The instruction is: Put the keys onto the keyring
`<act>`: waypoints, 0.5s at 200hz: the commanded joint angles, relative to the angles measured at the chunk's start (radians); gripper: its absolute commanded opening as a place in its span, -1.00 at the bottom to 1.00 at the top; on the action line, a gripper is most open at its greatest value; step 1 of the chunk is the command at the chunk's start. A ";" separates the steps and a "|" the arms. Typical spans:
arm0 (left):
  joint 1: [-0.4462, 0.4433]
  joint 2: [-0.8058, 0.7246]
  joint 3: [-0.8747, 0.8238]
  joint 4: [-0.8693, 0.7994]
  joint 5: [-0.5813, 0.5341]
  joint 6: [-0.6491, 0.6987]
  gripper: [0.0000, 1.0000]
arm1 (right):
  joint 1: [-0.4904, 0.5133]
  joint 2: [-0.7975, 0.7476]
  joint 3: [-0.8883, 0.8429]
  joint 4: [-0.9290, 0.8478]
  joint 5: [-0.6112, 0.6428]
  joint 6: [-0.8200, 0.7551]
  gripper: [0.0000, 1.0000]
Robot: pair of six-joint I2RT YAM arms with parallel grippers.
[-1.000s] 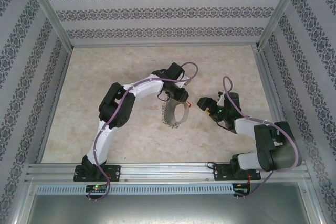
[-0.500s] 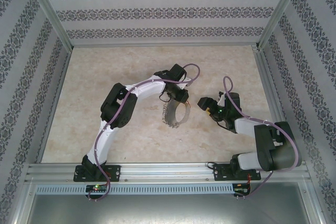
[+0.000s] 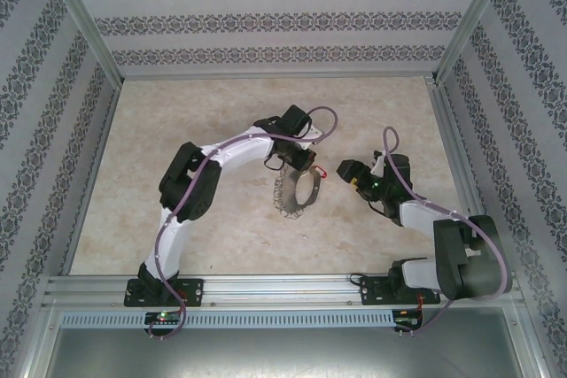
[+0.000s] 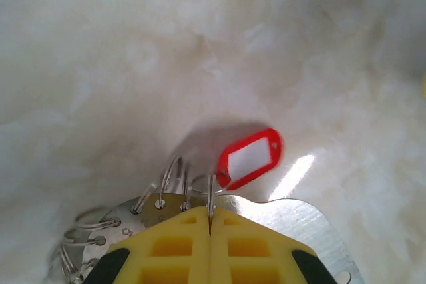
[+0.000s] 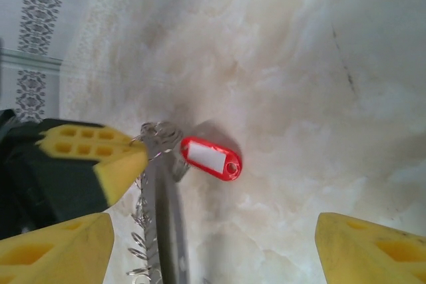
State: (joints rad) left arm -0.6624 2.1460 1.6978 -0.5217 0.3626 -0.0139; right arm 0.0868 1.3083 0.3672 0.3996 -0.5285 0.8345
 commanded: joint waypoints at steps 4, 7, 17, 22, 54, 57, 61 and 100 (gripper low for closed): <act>-0.011 -0.166 -0.033 0.059 -0.028 0.093 -1.00 | -0.007 -0.034 0.045 0.005 -0.016 0.006 0.58; -0.011 -0.173 -0.037 0.057 -0.034 0.098 -1.00 | -0.007 -0.036 0.049 0.005 -0.017 0.006 0.58; -0.013 -0.197 -0.039 0.040 -0.065 0.117 -1.00 | -0.008 -0.044 0.059 0.005 -0.018 0.007 0.58; -0.013 -0.208 -0.043 0.034 -0.072 0.132 -1.00 | -0.007 -0.048 0.062 0.005 -0.020 0.006 0.58; -0.010 -0.318 -0.149 0.111 -0.100 0.208 -1.00 | -0.007 -0.068 0.094 0.007 -0.031 -0.005 0.56; -0.010 -0.329 -0.160 0.124 -0.104 0.215 -1.00 | -0.008 -0.069 0.097 0.007 -0.032 -0.008 0.56; -0.010 -0.343 -0.176 0.140 -0.105 0.224 -1.00 | -0.007 -0.071 0.101 0.007 -0.035 -0.013 0.56; 0.018 -0.456 -0.267 0.235 -0.006 0.296 -1.00 | -0.007 -0.110 0.118 0.041 -0.061 -0.057 0.46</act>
State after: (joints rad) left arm -0.6598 1.7691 1.4605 -0.3973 0.2878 0.1955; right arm 0.0868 1.2362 0.4557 0.4007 -0.5533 0.8223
